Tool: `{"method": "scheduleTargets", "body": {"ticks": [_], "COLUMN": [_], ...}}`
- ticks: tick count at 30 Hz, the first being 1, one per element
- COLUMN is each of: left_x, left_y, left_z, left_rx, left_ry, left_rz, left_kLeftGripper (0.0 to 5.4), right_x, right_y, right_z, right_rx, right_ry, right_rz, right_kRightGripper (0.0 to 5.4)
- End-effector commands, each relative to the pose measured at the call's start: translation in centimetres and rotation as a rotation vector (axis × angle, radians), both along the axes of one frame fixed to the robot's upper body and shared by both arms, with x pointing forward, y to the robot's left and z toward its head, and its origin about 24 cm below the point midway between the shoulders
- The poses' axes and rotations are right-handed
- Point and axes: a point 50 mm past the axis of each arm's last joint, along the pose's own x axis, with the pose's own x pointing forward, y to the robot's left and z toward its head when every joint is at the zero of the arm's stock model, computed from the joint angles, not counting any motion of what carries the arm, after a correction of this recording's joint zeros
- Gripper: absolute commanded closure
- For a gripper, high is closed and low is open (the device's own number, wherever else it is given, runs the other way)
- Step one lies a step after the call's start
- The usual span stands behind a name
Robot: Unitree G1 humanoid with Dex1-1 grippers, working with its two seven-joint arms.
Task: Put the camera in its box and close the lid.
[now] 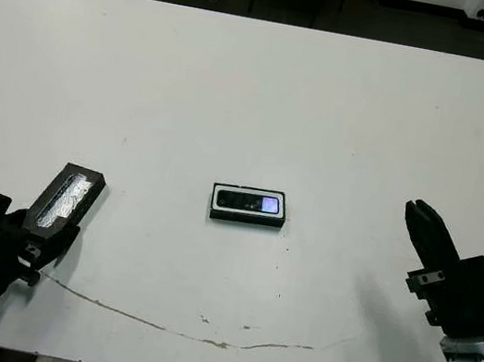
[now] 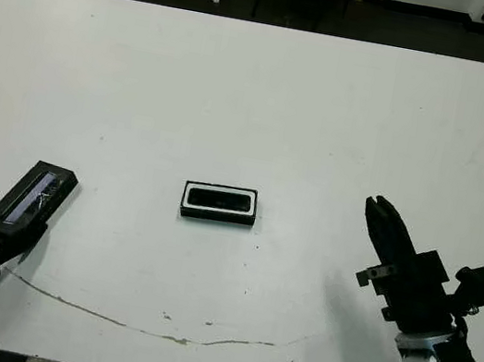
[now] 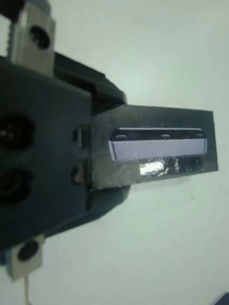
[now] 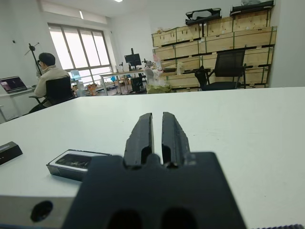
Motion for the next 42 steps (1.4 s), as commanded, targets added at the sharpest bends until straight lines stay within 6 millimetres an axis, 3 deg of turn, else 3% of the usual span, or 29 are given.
{"method": "scheduleTargets", "body": {"ticks": [1,11,14,19,26,32,42], "left_x": [-0.6,-0.1,0.9,2.9,6.3,9.1,12.1], "left_y": [0.3,-0.6,-0.8,-1.2,-3.3,-5.9,-8.9], "left_z": [-1.0,0.6,2.7,5.8,8.7,9.3,7.7], "left_rx": [-0.005,0.001,0.142,0.223,0.228,0.270,0.215], "left_ry": [0.072,-0.022,-0.114,-0.199,-0.288,-0.255,-0.180], "left_rz": [-0.017,-0.092,-0.150,-0.247,-0.495,-0.678,-0.863], "left_kLeftGripper": [3.06,3.06,3.06,3.06,3.06,3.06,3.07], "right_x": [-0.1,-0.1,-0.1,-0.3,-0.8,-1.0,-1.1], "right_y": [-0.2,-0.2,-0.1,0.0,0.4,0.6,0.9], "right_z": [-0.3,-0.5,-0.5,-0.7,-0.5,-0.5,-0.6], "right_rx": [-0.005,-0.006,-0.016,0.004,0.009,0.004,0.015], "right_ry": [0.032,0.034,0.041,0.051,0.069,0.065,0.093], "right_rz": [-0.012,-0.007,-0.013,-0.002,-0.009,-0.011,-0.012], "right_kRightGripper": [5.40,5.40,5.40,5.40,5.40,5.40,5.40]}}
